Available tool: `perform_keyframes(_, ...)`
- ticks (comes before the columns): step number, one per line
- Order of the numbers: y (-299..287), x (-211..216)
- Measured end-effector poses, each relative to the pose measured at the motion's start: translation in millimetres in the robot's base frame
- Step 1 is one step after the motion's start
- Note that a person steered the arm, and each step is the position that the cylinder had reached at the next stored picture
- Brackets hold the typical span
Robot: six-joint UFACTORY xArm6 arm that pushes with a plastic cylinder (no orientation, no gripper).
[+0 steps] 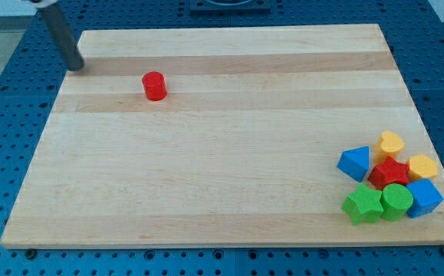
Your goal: Place red circle at the center of the board
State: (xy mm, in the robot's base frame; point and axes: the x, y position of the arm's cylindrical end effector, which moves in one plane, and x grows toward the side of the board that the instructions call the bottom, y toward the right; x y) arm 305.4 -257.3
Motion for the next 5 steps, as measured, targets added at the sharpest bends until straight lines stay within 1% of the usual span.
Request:
perform_keyframes(1,89.8,44.2)
perform_keyframes(2,146.6,90.7)
perform_keyframes(3,146.6,95.9)
perform_keyframes(4,91.8,95.0)
perform_keyframes(5,46.1,58.8)
